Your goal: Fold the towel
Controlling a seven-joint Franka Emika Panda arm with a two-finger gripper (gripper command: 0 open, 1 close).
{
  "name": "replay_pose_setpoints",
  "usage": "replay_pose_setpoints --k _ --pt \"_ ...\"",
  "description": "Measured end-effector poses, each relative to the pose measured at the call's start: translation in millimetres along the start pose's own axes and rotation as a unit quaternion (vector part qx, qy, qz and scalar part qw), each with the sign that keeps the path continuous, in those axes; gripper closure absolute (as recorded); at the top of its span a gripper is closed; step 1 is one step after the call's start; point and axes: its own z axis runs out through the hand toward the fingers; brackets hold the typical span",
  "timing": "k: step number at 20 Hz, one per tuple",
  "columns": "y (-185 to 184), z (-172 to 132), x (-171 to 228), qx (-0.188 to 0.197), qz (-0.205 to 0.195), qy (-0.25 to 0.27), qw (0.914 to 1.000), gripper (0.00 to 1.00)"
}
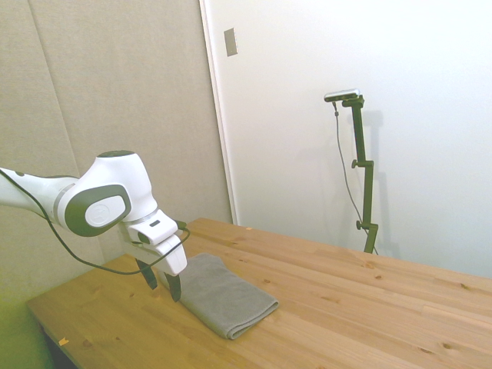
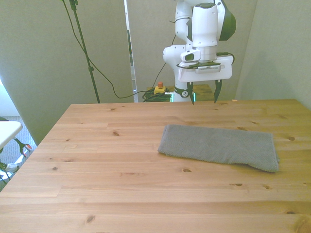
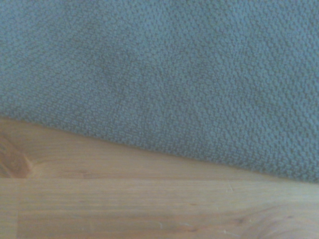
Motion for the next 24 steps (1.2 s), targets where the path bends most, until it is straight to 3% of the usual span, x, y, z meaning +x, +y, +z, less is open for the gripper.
replay_pose_setpoints --k 5,8,14,17,24 --pt "-21.6 -7.1 5.3 0.001 0.007 0.01 0.9999 0.0" --pt "-73.6 -5.9 -3.4 -0.019 0.02 0.045 0.9986 0.0" --pt "-173.0 21.5 -36.7 -0.065 0.07 0.1 0.9904 0.0" --pt "-215.8 40.2 -60.8 -0.086 0.077 0.119 0.9862 0.0" --pt "-278.6 68.5 -84.6 -0.11 0.08 0.126 0.9827 0.0"
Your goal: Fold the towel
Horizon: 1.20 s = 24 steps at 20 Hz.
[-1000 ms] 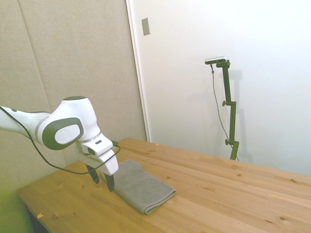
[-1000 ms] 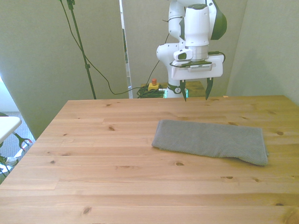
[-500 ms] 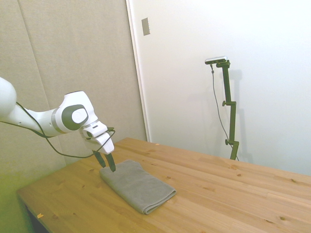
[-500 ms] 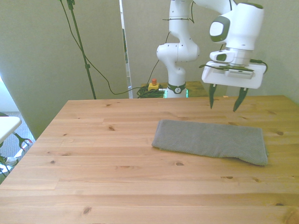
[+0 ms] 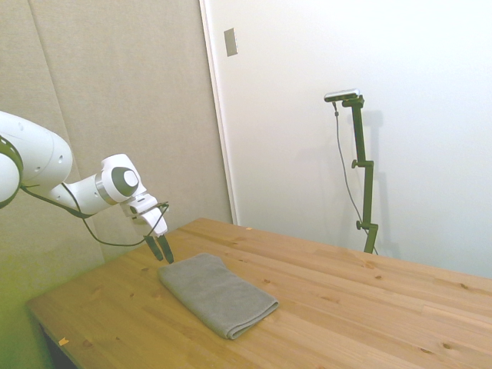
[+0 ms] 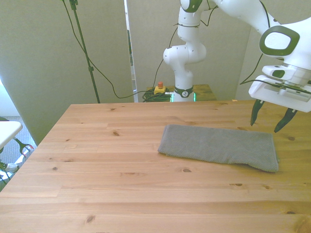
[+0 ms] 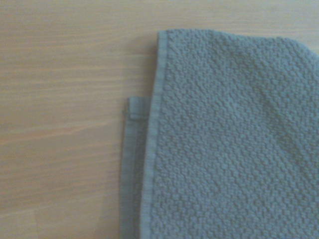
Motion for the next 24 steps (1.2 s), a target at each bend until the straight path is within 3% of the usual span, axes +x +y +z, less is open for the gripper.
replay_pose_setpoints --k 12,24 --pt "-28.9 26.7 -22.7 -0.024 -0.01 0.042 0.9988 0.0" --pt "-31.6 37.4 -23.3 -0.031 -0.013 0.05 0.9982 0.0"
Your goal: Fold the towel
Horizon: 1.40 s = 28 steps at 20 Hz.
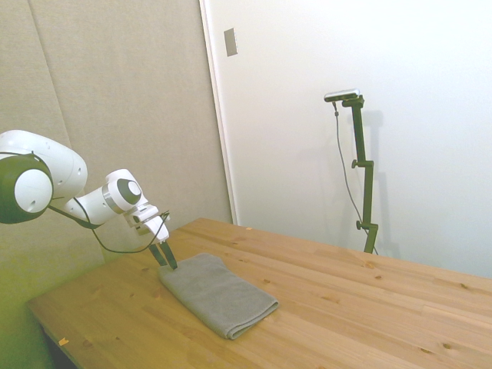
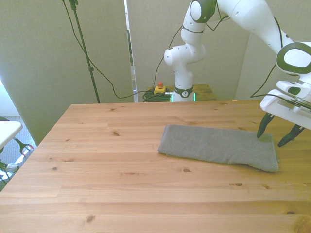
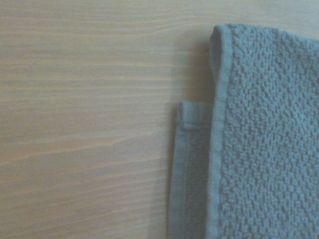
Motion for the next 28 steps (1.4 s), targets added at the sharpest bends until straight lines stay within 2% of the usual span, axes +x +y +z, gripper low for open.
replay_pose_setpoints --k 7,8,28 --pt "7.1 4.2 4.7 -0.016 -0.001 0.008 0.9998 0.0" --pt "8.4 4.7 5.2 -0.019 -0.001 0.009 0.9998 1.0" --pt "29.9 24.0 15.8 -0.046 -0.01 0.014 0.9988 1.0"
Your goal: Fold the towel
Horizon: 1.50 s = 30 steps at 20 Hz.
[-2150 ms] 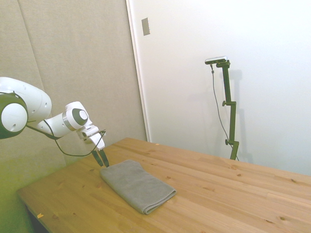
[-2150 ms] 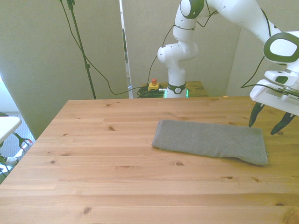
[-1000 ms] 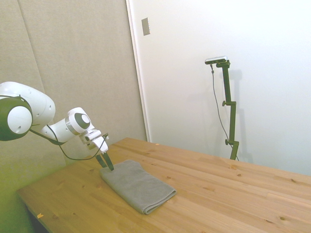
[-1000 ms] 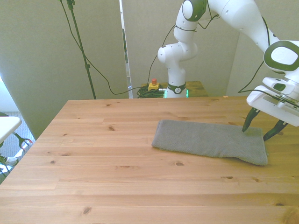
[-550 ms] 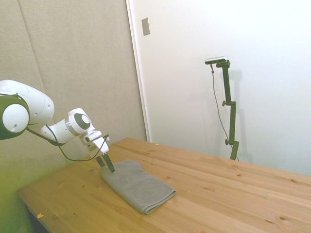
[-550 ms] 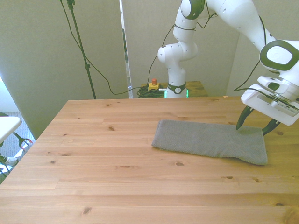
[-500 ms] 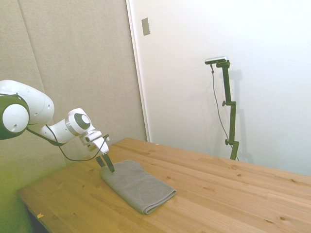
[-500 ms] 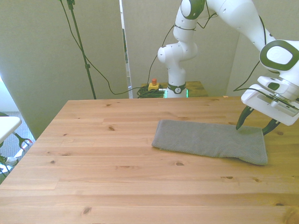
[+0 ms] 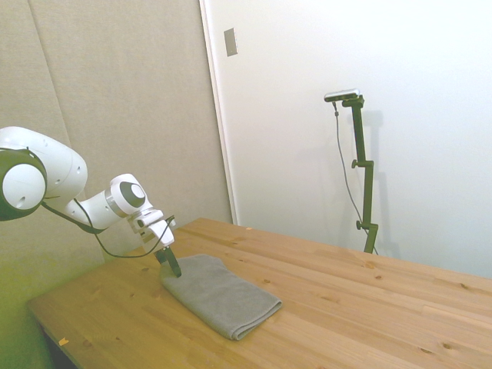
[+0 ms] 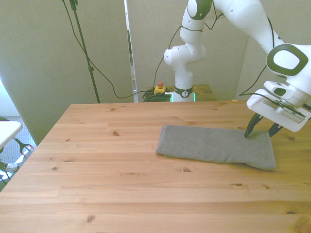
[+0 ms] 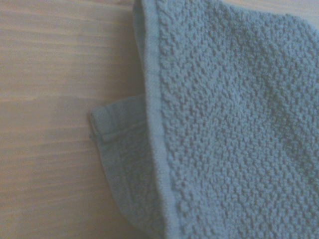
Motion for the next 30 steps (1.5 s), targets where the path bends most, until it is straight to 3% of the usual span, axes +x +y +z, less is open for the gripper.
replay_pose_setpoints --k 9,14,22,25,30 --pt "9.4 2.9 1.9 0.007 -0.001 -0.002 1.0 1.0" --pt "32.3 -24.3 19.2 0.038 0.005 -0.001 0.9992 1.0" --pt "127.2 -80.7 93.0 0.11 0.046 -0.028 0.9925 1.0" --pt "164.9 -82.8 124.9 0.129 0.068 -0.04 0.9885 1.0" --pt "220.4 -61.4 186.0 0.148 0.103 -0.061 0.9817 1.0"
